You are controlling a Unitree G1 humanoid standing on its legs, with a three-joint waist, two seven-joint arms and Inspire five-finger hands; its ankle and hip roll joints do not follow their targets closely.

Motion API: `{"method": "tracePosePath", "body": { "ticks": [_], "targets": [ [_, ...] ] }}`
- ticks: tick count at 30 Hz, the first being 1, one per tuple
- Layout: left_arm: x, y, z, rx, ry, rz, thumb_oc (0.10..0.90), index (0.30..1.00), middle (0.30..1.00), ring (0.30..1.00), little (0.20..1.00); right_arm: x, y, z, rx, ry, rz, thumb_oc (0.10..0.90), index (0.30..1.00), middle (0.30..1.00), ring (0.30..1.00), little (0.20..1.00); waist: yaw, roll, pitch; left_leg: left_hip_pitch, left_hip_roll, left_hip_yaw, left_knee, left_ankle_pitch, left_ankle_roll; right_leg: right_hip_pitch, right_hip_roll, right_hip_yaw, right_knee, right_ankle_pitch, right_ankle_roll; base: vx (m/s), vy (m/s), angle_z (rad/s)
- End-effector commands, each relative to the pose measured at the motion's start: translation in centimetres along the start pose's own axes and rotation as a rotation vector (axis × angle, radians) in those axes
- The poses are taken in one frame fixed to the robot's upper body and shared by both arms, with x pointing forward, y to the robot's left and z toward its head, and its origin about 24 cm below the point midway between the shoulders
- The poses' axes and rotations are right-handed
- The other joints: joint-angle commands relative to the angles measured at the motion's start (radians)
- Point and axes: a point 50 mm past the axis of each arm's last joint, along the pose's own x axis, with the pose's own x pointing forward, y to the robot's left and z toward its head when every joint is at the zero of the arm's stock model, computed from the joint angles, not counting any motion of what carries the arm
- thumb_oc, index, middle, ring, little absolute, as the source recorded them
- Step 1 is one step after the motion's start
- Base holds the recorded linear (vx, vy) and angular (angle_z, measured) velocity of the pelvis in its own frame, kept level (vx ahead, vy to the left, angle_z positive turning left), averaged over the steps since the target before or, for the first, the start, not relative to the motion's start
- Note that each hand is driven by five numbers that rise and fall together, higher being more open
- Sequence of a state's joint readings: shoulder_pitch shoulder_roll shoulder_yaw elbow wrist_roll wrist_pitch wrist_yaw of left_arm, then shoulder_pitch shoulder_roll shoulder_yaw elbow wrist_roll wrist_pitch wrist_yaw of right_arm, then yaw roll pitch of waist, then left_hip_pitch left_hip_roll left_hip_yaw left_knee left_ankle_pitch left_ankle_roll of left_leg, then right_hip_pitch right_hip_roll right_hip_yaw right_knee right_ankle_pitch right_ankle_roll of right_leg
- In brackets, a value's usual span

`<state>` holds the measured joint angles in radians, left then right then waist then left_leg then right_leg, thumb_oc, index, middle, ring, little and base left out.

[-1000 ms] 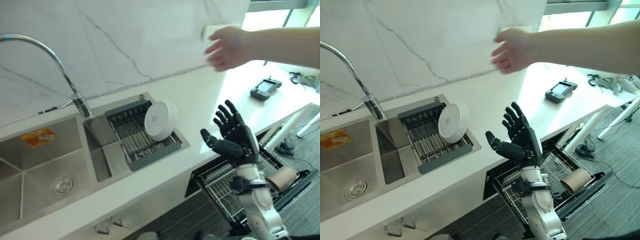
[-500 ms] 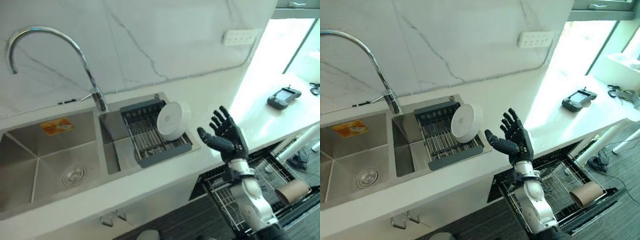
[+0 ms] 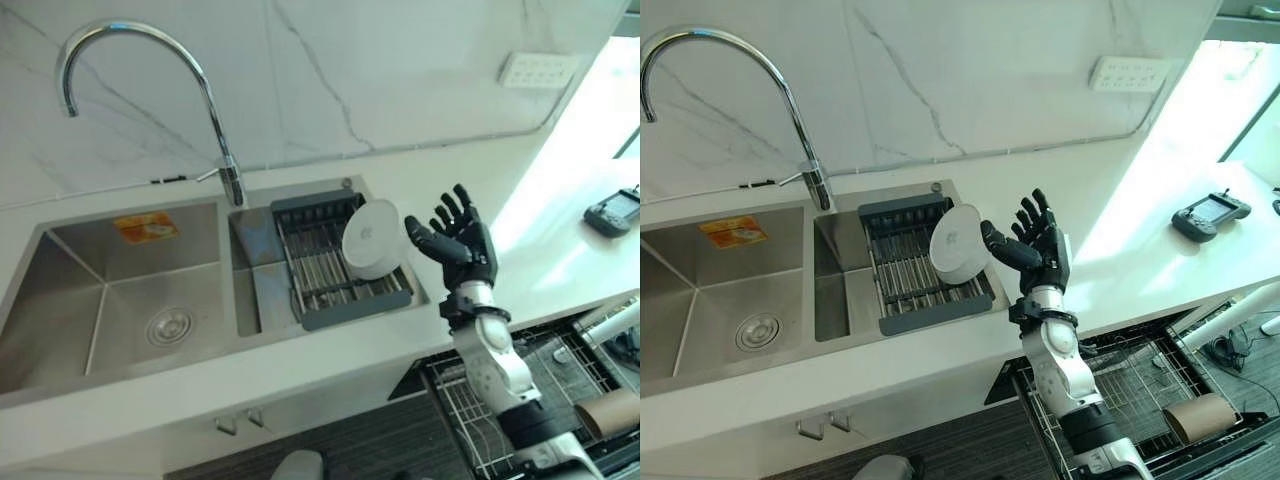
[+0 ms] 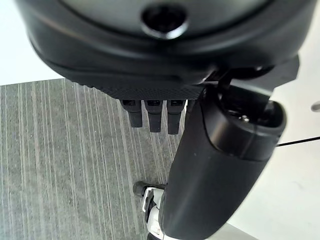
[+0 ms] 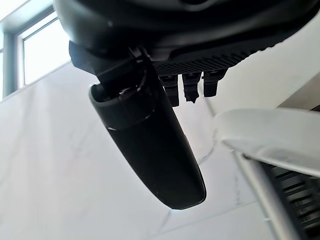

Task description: Place the dishes in the dishwasher.

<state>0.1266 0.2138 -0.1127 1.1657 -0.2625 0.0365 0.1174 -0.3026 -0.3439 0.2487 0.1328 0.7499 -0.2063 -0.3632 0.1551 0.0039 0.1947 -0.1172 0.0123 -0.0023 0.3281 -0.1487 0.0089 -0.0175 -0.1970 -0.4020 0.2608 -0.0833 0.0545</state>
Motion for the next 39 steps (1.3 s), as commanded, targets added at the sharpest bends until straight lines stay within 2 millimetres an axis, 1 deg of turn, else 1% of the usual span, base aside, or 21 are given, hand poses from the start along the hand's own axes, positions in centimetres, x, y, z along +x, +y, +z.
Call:
{"method": "tracePosePath", "body": {
  "ticks": [1,5,10,14,18,20,27,33,39],
  "targets": [
    [-0.1,1.2,-0.6,0.057,-0.01,0.018,0.8,0.9,0.9,0.9,0.9,2.3,1.9,5.8,0.081,-0.27,0.02,0.8,0.9,0.9,0.9,0.9,0.011,0.014,-0.044,0.034,0.067,0.069,-0.028,-0.103,-0.023,0.059,0.008,0.022,0.039,-0.205,0.009,0.04,-0.006,0.04],
    [-0.1,1.4,-0.6,0.063,-0.005,0.021,0.8,0.9,0.9,0.9,0.9,2.9,1.4,6.3,0.095,-0.27,-0.025,0.8,0.9,0.9,0.9,0.9,0.015,0.019,-0.037,0.031,0.066,0.062,-0.028,-0.098,-0.025,0.06,0.005,0.017,0.039,-0.203,0.009,0.02,-0.003,0.06],
    [0.0,1.6,-0.4,0.069,-0.01,0.019,0.8,0.9,0.9,0.9,0.9,3.4,1.2,6.3,0.122,-0.247,-0.042,0.8,0.9,0.9,0.9,0.9,0.02,0.022,-0.027,0.029,0.061,0.051,-0.028,-0.095,-0.026,0.061,0.004,0.015,0.039,-0.202,0.008,0.02,-0.006,0.03],
    [0.0,1.7,-0.3,0.072,-0.018,0.009,0.8,0.9,0.9,0.9,0.9,3.7,1.3,5.7,0.149,-0.198,-0.006,0.8,0.9,0.9,0.9,0.9,0.025,0.024,-0.024,0.029,0.057,0.041,-0.028,-0.094,-0.026,0.063,0.004,0.015,0.039,-0.203,0.008,0.04,-0.012,0.01],
    [0.0,1.9,0.0,0.08,-0.024,0.003,0.8,0.9,0.9,0.9,0.9,4.0,2.1,4.9,0.155,-0.133,0.1,0.8,0.9,0.9,0.9,0.9,0.032,0.022,-0.021,0.03,0.054,0.033,-0.028,-0.092,-0.028,0.067,0.002,0.011,0.039,-0.203,0.01,0.05,-0.03,0.02],
    [0.0,2.0,0.1,0.084,-0.025,0.005,0.8,0.9,0.9,0.9,0.9,4.0,2.3,4.7,0.148,-0.118,0.114,0.8,0.9,0.9,0.9,0.9,0.034,0.022,-0.02,0.029,0.054,0.03,-0.028,-0.091,-0.028,0.068,0.001,0.008,0.039,-0.203,0.01,0.02,-0.015,0.02],
    [0.0,2.6,0.2,0.092,-0.023,0.017,0.8,0.9,0.9,0.9,0.9,4.6,2.4,4.8,0.143,-0.104,0.108,0.8,0.9,0.9,0.9,0.9,0.043,0.025,-0.015,0.029,0.048,0.018,-0.028,-0.087,-0.028,0.074,0.001,0.005,0.039,-0.203,0.012,0.02,-0.006,0.04],
    [0.1,2.8,0.6,0.103,-0.028,0.018,0.8,0.9,0.9,0.9,0.9,5.1,2.6,5.0,0.145,-0.088,0.121,0.8,0.9,0.9,0.9,0.9,0.05,0.025,-0.011,0.026,0.048,0.013,-0.028,-0.083,-0.031,0.078,-0.002,-0.001,0.039,-0.202,0.013,0.01,0.003,0.06],
    [0.1,3.1,0.7,0.113,-0.031,0.02,0.8,0.9,0.9,0.9,0.9,5.5,2.3,4.7,0.171,-0.062,0.093,0.8,0.9,0.9,0.9,0.9,0.059,0.026,-0.006,0.026,0.048,0.008,-0.028,-0.081,-0.032,0.085,-0.004,-0.01,0.039,-0.202,0.014,0.02,0.002,0.08]
  ]
}}
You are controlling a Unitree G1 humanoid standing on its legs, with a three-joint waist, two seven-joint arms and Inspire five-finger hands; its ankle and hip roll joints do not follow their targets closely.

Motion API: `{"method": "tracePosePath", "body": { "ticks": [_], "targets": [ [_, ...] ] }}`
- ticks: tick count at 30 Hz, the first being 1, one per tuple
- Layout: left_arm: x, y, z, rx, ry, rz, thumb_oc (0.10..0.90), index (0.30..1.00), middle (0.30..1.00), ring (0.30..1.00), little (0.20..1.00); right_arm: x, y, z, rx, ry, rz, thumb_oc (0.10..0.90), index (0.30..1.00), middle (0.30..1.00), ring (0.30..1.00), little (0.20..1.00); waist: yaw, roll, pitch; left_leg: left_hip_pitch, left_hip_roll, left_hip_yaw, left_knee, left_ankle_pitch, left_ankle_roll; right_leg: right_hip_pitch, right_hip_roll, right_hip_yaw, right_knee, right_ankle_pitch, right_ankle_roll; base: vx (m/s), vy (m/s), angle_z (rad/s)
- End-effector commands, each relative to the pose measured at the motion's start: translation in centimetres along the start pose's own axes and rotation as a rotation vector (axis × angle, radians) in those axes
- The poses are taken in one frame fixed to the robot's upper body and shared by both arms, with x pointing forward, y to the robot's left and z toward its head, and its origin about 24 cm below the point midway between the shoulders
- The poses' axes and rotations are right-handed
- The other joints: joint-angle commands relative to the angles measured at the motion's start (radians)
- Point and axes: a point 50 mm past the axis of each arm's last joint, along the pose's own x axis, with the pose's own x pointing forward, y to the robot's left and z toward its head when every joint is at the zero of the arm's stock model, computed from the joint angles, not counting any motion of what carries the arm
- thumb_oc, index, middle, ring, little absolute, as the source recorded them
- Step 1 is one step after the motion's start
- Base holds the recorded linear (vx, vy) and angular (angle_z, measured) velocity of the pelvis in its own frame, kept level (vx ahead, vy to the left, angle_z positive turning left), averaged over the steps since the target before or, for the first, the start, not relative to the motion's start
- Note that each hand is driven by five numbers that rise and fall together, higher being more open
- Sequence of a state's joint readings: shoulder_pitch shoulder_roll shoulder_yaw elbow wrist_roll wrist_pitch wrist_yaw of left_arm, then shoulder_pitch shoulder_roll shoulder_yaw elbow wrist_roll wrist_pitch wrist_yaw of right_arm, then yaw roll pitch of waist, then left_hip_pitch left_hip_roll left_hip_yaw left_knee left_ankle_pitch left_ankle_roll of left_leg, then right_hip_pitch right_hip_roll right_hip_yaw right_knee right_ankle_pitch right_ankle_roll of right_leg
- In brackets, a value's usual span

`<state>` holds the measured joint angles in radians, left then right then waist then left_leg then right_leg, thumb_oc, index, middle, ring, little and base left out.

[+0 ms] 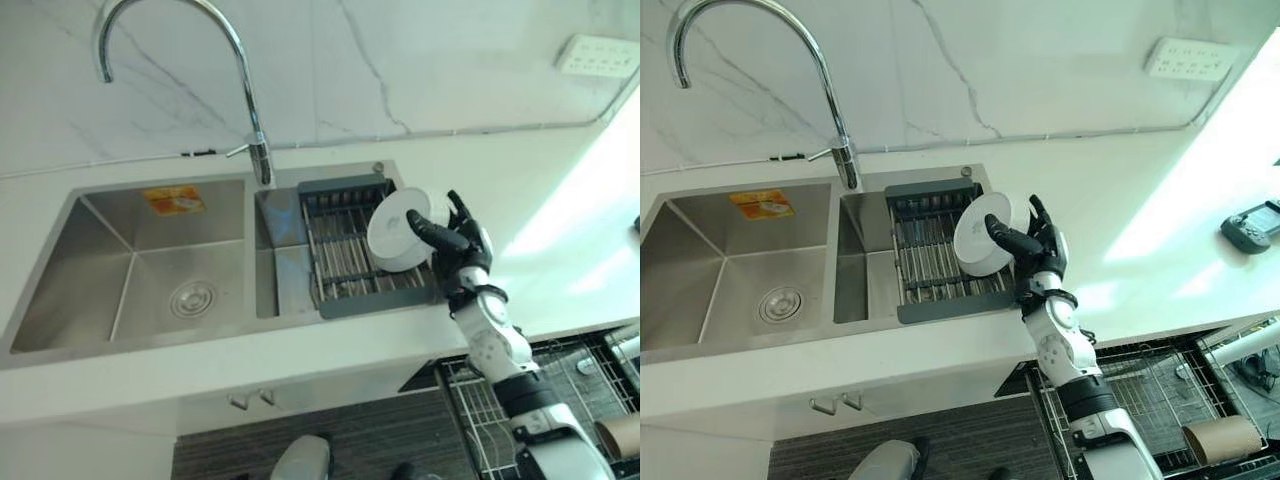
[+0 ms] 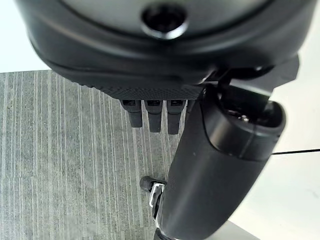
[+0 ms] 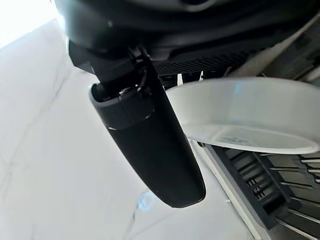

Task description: Place the dishes in the dishwasher.

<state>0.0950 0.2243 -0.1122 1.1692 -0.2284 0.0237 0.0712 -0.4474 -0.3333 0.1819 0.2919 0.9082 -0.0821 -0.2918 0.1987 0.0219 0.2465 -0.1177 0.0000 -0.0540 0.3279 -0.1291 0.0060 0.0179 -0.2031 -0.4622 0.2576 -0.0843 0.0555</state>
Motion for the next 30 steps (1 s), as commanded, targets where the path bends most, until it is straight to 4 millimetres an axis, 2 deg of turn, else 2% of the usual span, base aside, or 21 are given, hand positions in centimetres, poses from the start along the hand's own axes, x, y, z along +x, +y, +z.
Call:
{"method": "tracePosePath", "body": {
  "ticks": [1,12,13,14,15,30],
  "targets": [
    [-0.2,3.0,-0.8,0.078,0.017,0.058,0.8,0.9,0.9,0.9,0.9,1.9,3.0,4.6,0.06,-0.168,0.117,0.8,0.9,0.9,0.9,0.9,0.016,0.008,-0.057,0.026,0.06,0.059,-0.028,-0.099,-0.03,0.05,0.002,0.049,0.042,-0.201,0.013,0.0,0.0,0.0],
    [-0.2,3.1,-0.7,0.08,0.016,0.062,0.8,0.9,0.9,0.9,0.9,2.4,2.6,3.5,0.09,-0.123,0.083,0.8,0.9,0.9,0.9,0.9,0.025,0.015,-0.049,0.021,0.056,0.05,-0.028,-0.092,-0.031,0.053,-0.002,0.044,0.042,-0.198,0.015,0.0,0.0,0.0],
    [-0.2,3.1,-0.6,0.08,0.015,0.061,0.8,0.9,0.9,0.9,0.9,2.4,2.7,3.3,0.087,-0.114,0.088,0.585,0.578,0.578,0.578,0.578,0.025,0.016,-0.048,0.02,0.055,0.048,-0.028,-0.091,-0.031,0.052,-0.002,0.045,0.042,-0.197,0.016,0.0,0.0,0.0],
    [-0.2,3.1,-0.6,0.079,0.014,0.06,0.8,0.9,0.9,0.9,0.9,2.4,2.8,3.2,0.083,-0.11,0.089,0.435,0.352,0.352,0.352,0.352,0.025,0.017,-0.047,0.019,0.054,0.046,-0.028,-0.09,-0.031,0.051,-0.002,0.046,0.042,-0.196,0.016,0.0,0.0,0.0],
    [-0.2,3.1,-0.6,0.078,0.012,0.06,0.8,0.9,0.9,0.9,0.9,2.4,2.8,3.2,0.079,-0.105,0.091,0.4,0.3,0.3,0.3,0.3,0.026,0.017,-0.045,0.019,0.053,0.045,-0.028,-0.09,-0.031,0.052,-0.002,0.047,0.042,-0.196,0.016,0.0,0.0,0.0],
    [-0.2,3.1,-0.2,0.078,-0.006,0.061,0.8,0.9,0.9,0.9,0.9,2.2,3.0,2.7,0.068,-0.098,0.11,0.4,0.3,0.3,0.3,0.3,0.025,0.015,-0.037,0.021,0.052,0.039,-0.028,-0.088,-0.03,0.052,0.001,0.053,0.042,-0.194,0.016,0.0,0.0,0.0]
  ]
}}
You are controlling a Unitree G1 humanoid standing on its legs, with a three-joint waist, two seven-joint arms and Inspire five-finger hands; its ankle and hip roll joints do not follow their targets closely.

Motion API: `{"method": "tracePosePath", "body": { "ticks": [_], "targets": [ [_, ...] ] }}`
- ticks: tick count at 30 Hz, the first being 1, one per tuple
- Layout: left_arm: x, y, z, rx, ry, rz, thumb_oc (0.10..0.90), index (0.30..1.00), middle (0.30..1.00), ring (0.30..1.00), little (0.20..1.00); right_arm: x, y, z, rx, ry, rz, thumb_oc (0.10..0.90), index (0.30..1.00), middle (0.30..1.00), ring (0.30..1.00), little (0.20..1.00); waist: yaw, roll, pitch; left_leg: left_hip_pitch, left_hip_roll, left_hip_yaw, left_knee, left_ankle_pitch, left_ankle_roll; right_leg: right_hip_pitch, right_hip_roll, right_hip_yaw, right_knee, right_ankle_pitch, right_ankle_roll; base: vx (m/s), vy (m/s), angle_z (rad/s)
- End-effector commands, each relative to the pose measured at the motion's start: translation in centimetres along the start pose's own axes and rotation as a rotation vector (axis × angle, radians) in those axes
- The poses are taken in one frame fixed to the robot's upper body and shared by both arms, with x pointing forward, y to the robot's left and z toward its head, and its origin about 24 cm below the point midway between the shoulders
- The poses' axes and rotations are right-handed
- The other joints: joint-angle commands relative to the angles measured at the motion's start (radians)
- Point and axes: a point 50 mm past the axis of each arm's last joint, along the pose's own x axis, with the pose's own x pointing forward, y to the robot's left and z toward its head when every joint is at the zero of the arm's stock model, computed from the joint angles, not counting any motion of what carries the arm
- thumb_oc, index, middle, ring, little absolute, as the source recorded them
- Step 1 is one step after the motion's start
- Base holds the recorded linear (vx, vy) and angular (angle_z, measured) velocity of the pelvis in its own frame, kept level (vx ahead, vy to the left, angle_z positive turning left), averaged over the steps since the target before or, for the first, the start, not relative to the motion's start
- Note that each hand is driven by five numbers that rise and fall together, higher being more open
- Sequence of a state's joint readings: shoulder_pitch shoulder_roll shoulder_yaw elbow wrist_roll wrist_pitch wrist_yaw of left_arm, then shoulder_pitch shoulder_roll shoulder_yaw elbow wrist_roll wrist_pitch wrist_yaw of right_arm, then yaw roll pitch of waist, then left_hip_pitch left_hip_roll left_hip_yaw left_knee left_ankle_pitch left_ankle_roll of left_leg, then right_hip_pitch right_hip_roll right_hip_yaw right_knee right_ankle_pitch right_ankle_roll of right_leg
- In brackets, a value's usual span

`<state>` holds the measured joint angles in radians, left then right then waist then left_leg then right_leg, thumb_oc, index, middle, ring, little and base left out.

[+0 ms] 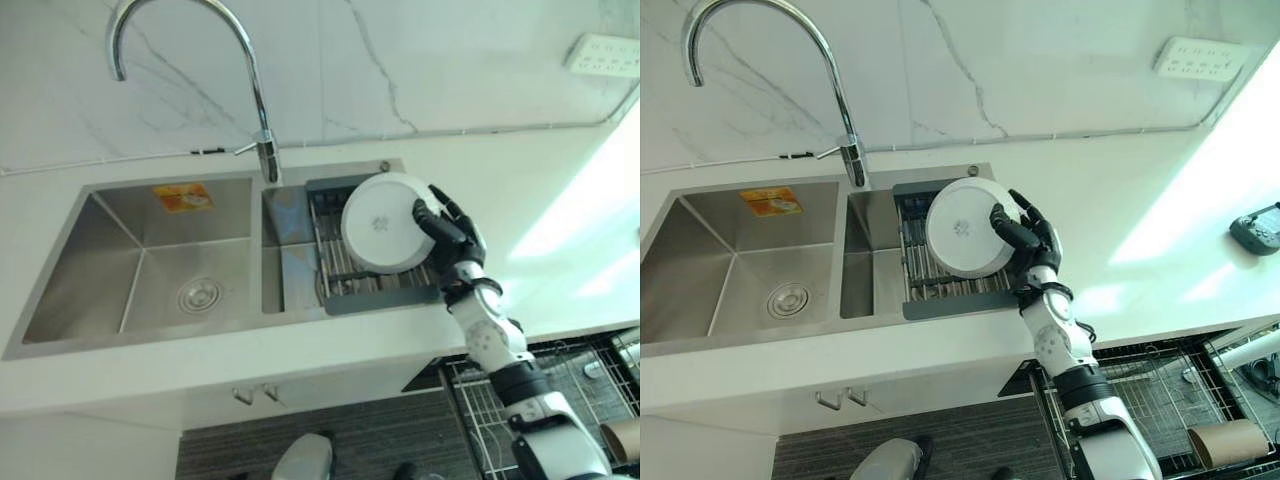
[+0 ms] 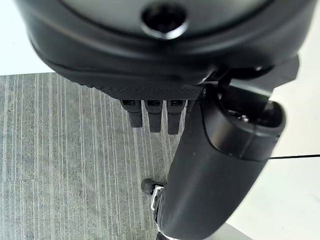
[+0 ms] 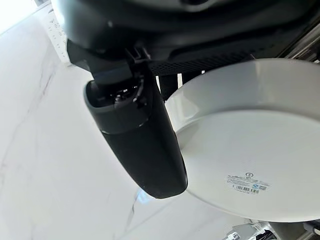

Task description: Place the dishes in the dishwasher.

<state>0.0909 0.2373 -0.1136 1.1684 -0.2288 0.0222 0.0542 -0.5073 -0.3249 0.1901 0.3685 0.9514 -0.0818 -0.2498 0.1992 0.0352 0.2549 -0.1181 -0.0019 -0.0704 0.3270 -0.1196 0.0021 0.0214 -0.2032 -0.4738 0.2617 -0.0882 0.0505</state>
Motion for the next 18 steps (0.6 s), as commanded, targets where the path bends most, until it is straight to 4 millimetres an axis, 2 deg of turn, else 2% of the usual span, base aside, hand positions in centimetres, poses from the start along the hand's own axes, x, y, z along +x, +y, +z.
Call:
{"method": "tracePosePath", "body": {
  "ticks": [1,9,12,15,18],
  "targets": [
    [-0.2,2.7,-0.5,0.072,0.002,0.067,0.8,0.9,0.9,0.9,0.9,1.2,2.5,2.8,0.031,-0.126,0.083,0.4,0.3,0.3,0.3,0.3,0.024,0.002,-0.046,0.022,0.054,0.055,-0.027,-0.098,-0.026,0.048,0.001,0.065,0.038,-0.191,0.02,0.0,0.0,0.0],
    [-0.2,2.7,-0.1,0.067,-0.008,0.069,0.8,0.9,0.9,0.9,0.9,0.7,3.8,4.7,0.103,-0.25,0.15,0.4,0.3,0.3,0.3,0.3,0.016,-0.001,-0.048,0.026,0.059,0.067,-0.027,-0.102,-0.024,0.046,0.003,0.073,0.038,-0.19,0.023,-0.02,-0.006,0.0],
    [-0.2,2.7,0.1,0.062,-0.013,0.074,0.8,0.9,0.9,0.9,0.9,-0.4,5.7,6.7,0.149,-0.378,0.231,0.4,0.3,0.3,0.3,0.3,0.005,-0.005,-0.052,0.028,0.064,0.078,-0.027,-0.105,-0.022,0.039,0.006,0.081,0.038,-0.19,0.022,-0.09,-0.024,-0.02],
    [-0.1,2.6,0.0,0.052,-0.011,0.091,0.8,0.9,0.9,0.9,0.9,-2.7,7.8,9.7,0.197,-0.578,0.338,0.4,0.3,0.3,0.3,0.3,-0.026,-0.02,-0.066,0.04,0.077,0.116,-0.027,-0.119,-0.019,0.023,0.018,0.114,0.038,-0.192,0.02,-0.14,-0.053,-0.2],
    [-0.1,2.4,0.1,0.042,-0.013,0.09,0.8,0.9,0.9,0.9,0.9,-4.1,8.2,11.7,0.208,-0.689,0.363,0.4,0.3,0.3,0.3,0.3,-0.053,-0.03,-0.078,0.053,0.086,0.148,-0.027,-0.132,-0.017,0.01,0.03,0.142,0.038,-0.191,0.019,-0.11,-0.045,-0.38]
  ]
}}
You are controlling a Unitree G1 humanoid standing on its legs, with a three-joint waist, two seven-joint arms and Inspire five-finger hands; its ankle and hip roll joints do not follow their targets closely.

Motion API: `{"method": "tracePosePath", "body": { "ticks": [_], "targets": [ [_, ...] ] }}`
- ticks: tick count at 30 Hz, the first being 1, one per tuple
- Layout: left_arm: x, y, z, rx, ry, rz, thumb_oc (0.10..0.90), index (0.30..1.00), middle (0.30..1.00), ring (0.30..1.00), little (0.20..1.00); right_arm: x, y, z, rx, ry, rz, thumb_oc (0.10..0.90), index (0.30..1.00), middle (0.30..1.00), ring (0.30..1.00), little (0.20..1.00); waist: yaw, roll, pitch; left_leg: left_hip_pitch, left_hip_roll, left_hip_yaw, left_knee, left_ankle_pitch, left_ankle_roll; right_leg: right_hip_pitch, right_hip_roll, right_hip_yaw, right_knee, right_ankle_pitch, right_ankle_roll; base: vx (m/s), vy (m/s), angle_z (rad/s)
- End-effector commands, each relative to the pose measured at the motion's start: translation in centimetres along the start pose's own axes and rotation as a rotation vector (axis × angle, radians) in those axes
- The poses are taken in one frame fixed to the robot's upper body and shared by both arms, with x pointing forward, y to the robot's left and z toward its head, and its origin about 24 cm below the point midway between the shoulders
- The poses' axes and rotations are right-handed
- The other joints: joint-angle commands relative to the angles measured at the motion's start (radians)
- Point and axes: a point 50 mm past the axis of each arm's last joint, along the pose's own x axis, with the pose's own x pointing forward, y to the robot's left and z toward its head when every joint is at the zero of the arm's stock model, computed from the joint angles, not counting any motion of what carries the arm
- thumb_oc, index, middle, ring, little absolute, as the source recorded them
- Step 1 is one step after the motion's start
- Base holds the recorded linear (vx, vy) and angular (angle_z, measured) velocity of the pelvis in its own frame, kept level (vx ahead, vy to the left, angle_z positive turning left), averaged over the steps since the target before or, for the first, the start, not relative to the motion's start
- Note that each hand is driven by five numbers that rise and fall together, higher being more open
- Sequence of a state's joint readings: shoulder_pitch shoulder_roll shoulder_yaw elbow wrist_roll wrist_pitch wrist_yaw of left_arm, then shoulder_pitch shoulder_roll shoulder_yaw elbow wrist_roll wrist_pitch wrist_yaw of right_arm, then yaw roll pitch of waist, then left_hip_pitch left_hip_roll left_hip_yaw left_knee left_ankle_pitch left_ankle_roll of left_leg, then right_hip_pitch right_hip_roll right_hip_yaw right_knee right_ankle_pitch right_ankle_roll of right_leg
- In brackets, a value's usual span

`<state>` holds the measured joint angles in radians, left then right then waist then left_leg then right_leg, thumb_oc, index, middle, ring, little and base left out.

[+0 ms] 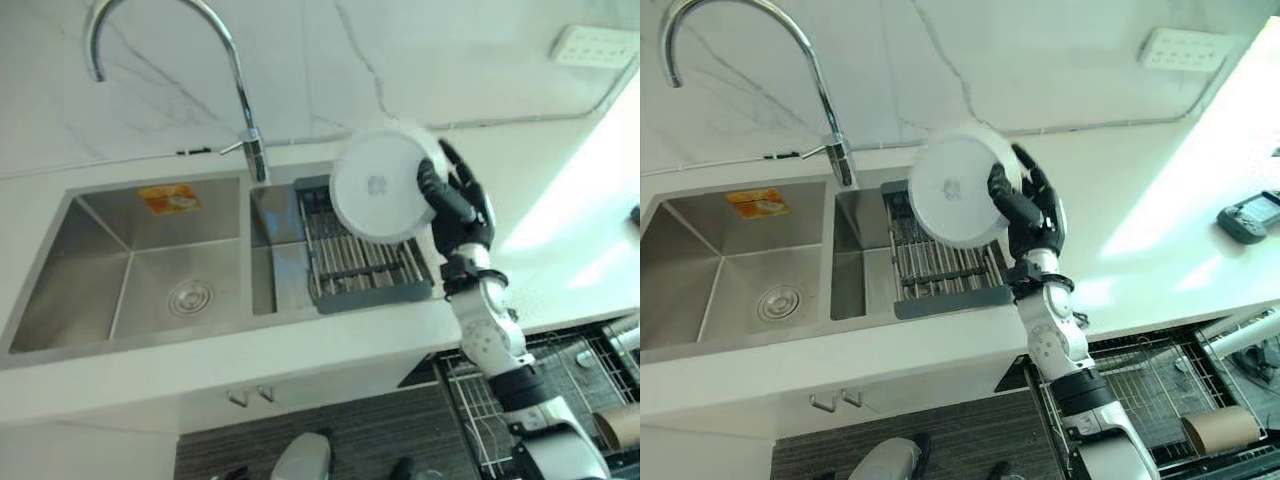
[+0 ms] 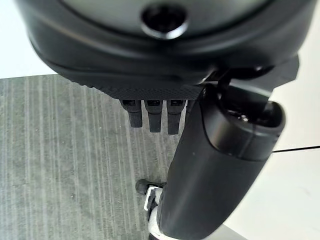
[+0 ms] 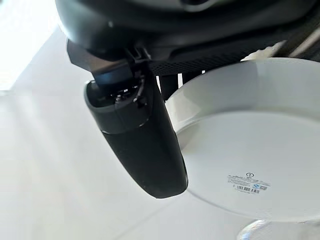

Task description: Place the dishes in the dishwasher.

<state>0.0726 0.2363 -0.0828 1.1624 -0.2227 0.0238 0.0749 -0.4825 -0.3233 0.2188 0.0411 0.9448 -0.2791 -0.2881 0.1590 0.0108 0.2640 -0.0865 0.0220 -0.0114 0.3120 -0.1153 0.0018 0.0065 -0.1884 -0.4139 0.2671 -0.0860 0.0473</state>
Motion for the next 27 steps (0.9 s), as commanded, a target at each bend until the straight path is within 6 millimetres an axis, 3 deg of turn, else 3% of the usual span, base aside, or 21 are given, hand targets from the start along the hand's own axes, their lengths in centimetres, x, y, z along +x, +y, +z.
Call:
{"method": "tracePosePath", "body": {
  "ticks": [1,5,8,15,21,27],
  "targets": [
    [-0.1,2.1,-0.7,0.062,0.007,0.06,0.8,0.9,0.9,0.9,0.9,1.1,4.0,6.7,0.064,-0.381,0.161,0.4,0.3,0.3,0.3,0.3,-0.019,-0.008,-0.089,0.025,0.064,0.096,-0.012,-0.14,-0.015,0.021,0.018,0.09,0.033,-0.193,0.022,-0.08,-0.03,-0.32],
    [-0.1,1.5,-0.7,0.044,-0.001,0.049,0.8,0.9,0.9,0.9,0.9,0.3,4.0,8.7,0.057,-0.469,0.165,0.4,0.3,0.3,0.3,0.3,-0.052,-0.015,-0.102,0.039,0.074,0.131,-0.012,-0.152,-0.012,0.01,0.032,0.124,0.033,-0.191,0.02,-0.08,-0.033,-0.49],
    [-0.1,0.7,-0.6,0.034,-0.001,0.035,0.8,0.9,0.9,0.9,0.9,-1.0,2.9,10.3,0.039,-0.536,0.134,0.4,0.3,0.3,0.3,0.3,-0.095,-0.019,-0.106,0.057,0.088,0.164,-0.012,-0.157,-0.007,0.006,0.048,0.156,0.033,-0.188,0.016,-0.08,-0.023,-0.48],
    [-0.1,-0.2,0.1,0.002,-0.014,0.025,0.8,0.9,0.9,0.9,0.9,-4.9,-2.1,13.1,-0.19,-0.591,0.001,0.4,0.3,0.3,0.3,0.3,-0.203,-0.022,-0.078,0.101,0.123,0.25,-0.012,-0.163,0.002,0.01,0.073,0.18,0.033,-0.175,0.004,-0.1,-0.013,-0.54],
    [-0.1,-0.3,0.3,-0.007,-0.02,0.02,0.8,0.9,0.9,0.9,0.9,-6.3,-5.9,11.7,-0.268,-0.472,-0.128,0.4,0.3,0.3,0.3,0.3,-0.238,-0.018,-0.06,0.124,0.118,0.262,-0.012,-0.183,0.001,0.014,0.074,0.199,0.033,-0.186,0.009,-0.03,0.004,-0.23],
    [-0.1,-0.5,0.6,-0.005,-0.026,0.012,0.8,0.9,0.9,0.9,0.9,-6.6,-8.8,7.9,-0.341,-0.254,-0.199,0.4,0.3,0.3,0.3,0.3,-0.242,-0.011,-0.04,0.117,0.112,0.269,-0.012,-0.177,0.003,0.003,0.068,0.2,0.033,-0.179,0.009,-0.02,0.015,-0.05]
  ]
}}
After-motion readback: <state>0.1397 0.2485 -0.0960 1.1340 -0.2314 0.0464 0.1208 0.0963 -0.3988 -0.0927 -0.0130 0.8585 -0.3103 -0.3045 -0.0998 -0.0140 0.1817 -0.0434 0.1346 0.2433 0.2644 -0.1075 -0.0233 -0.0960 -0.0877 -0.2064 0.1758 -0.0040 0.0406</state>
